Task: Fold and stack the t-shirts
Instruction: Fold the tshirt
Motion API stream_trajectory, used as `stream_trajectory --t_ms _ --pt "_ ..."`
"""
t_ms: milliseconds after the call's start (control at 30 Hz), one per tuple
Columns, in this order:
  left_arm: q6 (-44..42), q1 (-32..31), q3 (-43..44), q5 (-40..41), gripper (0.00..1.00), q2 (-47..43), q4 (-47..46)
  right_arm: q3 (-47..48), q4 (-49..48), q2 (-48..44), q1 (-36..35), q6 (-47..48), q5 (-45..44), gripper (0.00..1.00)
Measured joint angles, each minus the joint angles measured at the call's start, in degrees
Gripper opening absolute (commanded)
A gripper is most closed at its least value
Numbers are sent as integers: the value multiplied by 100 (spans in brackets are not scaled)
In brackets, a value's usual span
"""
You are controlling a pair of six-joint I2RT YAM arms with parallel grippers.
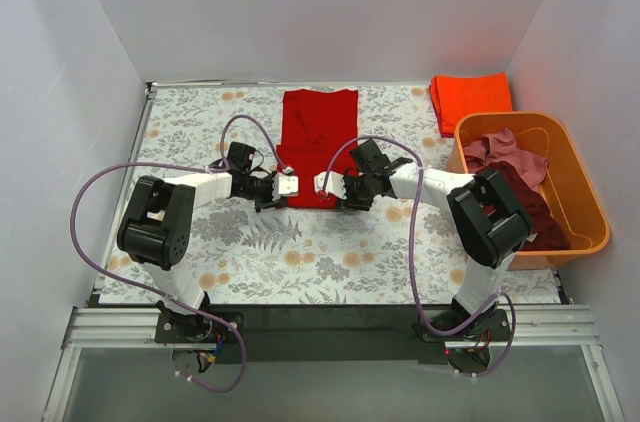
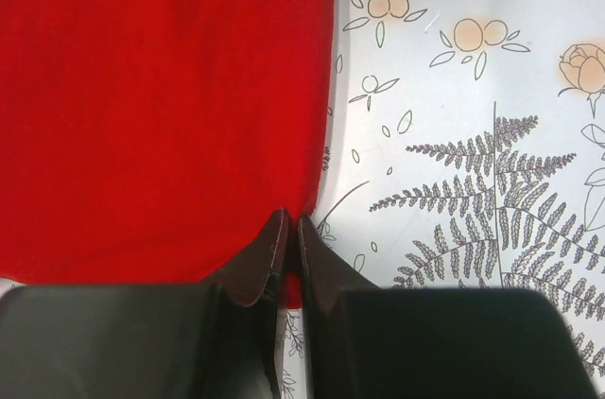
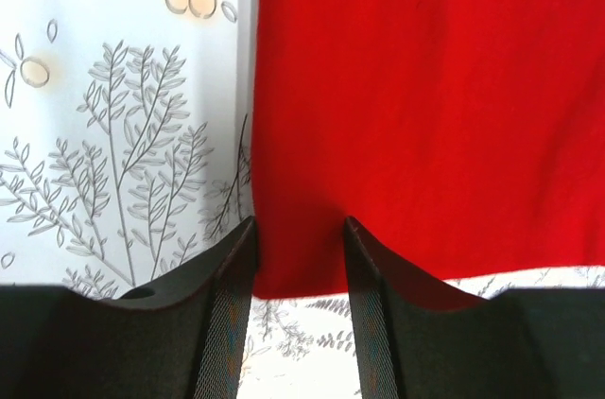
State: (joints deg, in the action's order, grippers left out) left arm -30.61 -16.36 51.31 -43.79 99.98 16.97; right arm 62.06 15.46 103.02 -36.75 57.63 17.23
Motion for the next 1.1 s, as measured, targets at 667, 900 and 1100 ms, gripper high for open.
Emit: stream_trajectory --t_ms 667,900,1100 --pt "-22 0 162 4 0 50 238 -13 289 -52 70 -52 -59 1" --pt "234 55 1034 57 0 50 1021 769 887 -72 387 -243 7 1" --pt "420 127 1987 96 0 11 1222 1432 1174 -291 546 -243 -44 1"
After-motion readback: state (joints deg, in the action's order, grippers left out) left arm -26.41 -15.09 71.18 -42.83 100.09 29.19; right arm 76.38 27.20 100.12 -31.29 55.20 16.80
